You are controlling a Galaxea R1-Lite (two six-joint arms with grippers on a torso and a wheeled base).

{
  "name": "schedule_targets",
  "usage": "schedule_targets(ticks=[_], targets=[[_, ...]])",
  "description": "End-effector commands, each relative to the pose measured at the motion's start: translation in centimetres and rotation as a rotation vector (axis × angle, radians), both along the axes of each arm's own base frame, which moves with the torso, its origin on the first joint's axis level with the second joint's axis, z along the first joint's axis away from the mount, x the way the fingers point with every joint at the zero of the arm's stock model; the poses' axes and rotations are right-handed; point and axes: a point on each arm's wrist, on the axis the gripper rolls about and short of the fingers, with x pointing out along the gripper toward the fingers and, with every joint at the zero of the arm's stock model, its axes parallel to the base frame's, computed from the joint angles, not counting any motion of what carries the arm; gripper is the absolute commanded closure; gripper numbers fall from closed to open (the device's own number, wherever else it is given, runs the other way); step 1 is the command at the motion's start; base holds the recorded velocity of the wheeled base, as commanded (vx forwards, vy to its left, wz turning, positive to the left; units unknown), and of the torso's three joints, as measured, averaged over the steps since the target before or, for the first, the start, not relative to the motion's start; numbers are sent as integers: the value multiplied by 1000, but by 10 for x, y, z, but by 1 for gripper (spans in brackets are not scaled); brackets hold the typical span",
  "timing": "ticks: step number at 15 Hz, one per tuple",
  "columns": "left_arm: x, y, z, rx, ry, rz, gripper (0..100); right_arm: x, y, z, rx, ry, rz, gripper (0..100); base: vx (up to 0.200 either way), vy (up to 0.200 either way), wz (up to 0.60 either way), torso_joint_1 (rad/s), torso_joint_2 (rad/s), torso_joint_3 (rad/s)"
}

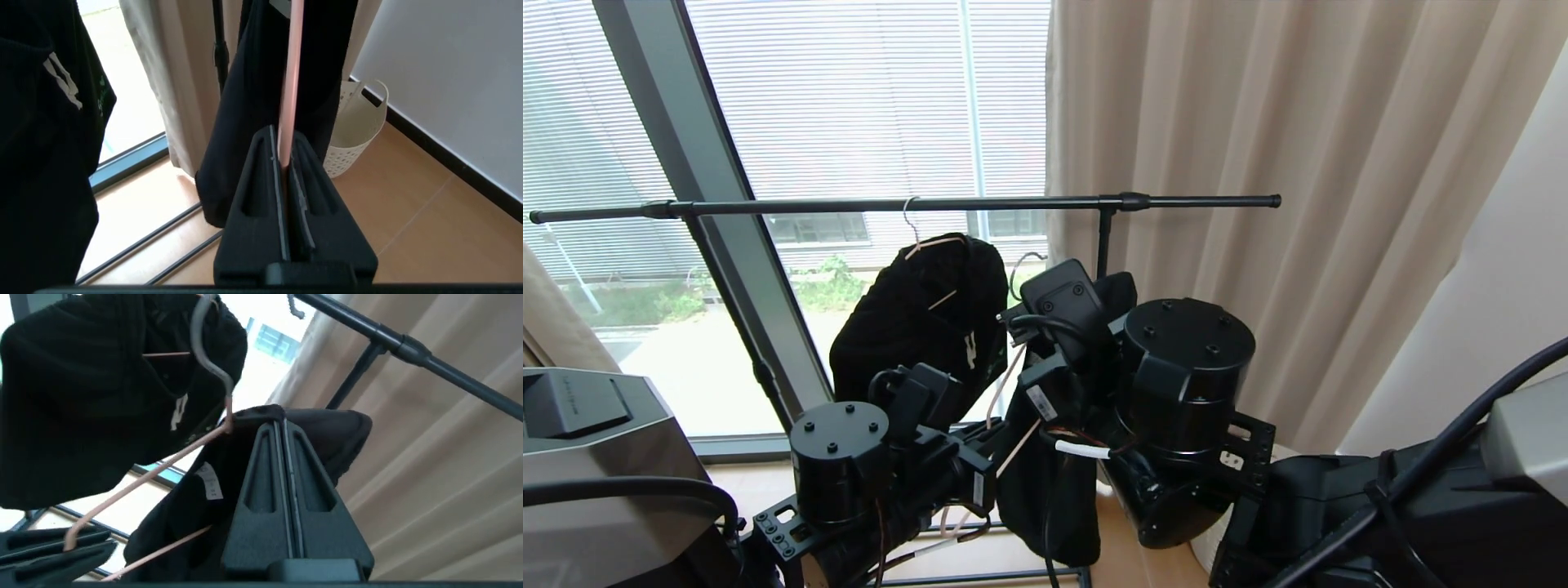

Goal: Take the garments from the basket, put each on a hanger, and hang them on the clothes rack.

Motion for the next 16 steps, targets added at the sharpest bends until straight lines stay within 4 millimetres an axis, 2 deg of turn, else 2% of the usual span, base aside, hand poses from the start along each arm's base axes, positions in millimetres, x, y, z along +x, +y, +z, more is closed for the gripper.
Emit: schedule_targets(ticks=[1, 7, 8, 11, 16], targets=[[-1, 1, 0, -3, -4, -1, 100, -11, 2, 5, 9, -5, 28, 100, 0, 0, 0, 0, 0, 0], [-6, 4, 2, -28, -43, -12, 100, 2, -7, 5, 1, -5, -7, 100, 0, 0, 0, 0, 0, 0], [-6, 4, 2, -28, -43, -14, 100, 1, -7, 4, -1, -4, -7, 0, 0, 0, 0, 0, 0, 0], [-6, 4, 3, -30, -46, -12, 100, 4, -19, 9, -27, -13, -29, 0, 0, 0, 0, 0, 0, 0], [-9, 6, 3, -31, -49, -15, 100, -7, -43, 15, -102, -8, 35, 0, 0, 0, 0, 0, 0, 0]])
